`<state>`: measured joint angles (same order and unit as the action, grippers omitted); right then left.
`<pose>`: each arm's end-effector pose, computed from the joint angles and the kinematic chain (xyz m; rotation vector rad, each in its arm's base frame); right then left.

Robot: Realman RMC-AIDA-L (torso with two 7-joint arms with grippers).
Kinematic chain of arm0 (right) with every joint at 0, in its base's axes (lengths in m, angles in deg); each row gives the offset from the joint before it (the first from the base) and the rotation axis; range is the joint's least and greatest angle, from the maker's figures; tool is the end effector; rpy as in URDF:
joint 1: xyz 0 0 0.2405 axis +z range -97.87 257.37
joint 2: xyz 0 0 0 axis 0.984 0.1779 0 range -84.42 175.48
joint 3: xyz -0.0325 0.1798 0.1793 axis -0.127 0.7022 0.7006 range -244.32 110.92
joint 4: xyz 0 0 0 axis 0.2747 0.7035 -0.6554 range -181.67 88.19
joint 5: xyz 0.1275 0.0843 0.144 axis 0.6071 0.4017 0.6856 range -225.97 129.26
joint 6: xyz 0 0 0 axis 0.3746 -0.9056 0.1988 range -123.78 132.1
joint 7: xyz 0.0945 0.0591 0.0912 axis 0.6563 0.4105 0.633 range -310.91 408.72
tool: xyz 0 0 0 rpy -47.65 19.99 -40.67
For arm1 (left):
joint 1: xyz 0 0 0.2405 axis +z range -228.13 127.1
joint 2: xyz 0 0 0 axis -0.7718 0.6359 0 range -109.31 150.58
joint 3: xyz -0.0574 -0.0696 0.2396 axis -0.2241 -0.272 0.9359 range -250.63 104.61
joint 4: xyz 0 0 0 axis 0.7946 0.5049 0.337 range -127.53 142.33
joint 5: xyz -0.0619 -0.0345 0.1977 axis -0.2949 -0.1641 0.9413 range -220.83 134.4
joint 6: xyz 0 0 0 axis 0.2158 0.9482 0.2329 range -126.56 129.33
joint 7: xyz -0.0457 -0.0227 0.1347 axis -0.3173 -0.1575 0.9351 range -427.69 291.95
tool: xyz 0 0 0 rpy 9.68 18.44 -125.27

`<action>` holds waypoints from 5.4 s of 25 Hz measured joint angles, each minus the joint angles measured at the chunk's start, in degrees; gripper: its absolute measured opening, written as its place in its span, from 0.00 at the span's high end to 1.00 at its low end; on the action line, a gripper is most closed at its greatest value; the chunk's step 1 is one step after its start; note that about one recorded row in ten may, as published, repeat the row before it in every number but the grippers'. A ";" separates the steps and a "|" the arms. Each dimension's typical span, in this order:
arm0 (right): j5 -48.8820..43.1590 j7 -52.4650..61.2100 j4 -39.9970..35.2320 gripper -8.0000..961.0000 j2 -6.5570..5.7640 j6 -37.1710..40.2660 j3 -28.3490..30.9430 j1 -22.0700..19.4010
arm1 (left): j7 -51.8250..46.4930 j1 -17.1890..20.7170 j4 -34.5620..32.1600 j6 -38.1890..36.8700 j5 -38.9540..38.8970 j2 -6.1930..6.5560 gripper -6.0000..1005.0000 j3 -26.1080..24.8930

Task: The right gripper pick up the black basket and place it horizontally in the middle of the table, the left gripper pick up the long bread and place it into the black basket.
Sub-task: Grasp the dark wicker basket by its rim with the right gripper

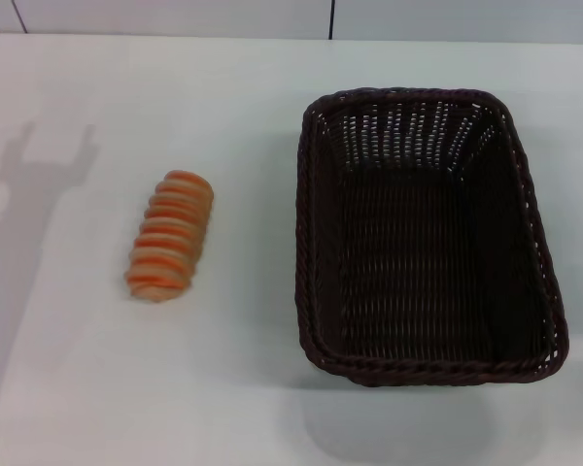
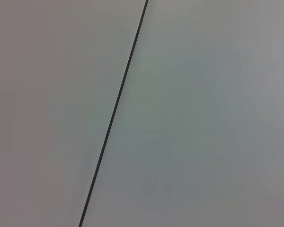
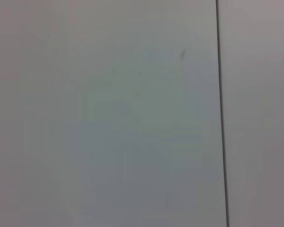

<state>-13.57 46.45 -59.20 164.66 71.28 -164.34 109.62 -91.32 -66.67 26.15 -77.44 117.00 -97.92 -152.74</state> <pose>0.3095 0.3765 0.0475 -1.2875 0.3897 0.6805 -0.3173 0.3082 0.0405 -1.3749 -0.5023 -1.0866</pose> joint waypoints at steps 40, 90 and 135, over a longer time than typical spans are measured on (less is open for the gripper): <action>-0.35 -28.67 -38.26 0.24 -0.20 -47.69 10.83 -7.52 | -0.51 0.18 0.59 1.60 -0.26 -0.02 0.14 -0.35; -8.64 -2.12 -86.26 0.24 -0.32 -154.17 24.93 -0.98 | -3.71 0.96 -0.03 -0.36 -0.33 0.54 0.14 -2.23; -5.43 10.99 -76.25 0.24 0.00 -156.07 17.27 -2.92 | -3.66 1.05 -0.12 0.03 -0.25 1.13 0.15 -6.84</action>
<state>-19.00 57.43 -135.44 164.66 -84.79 -147.07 106.70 -94.98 -65.63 26.04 -77.41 116.75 -96.79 -159.58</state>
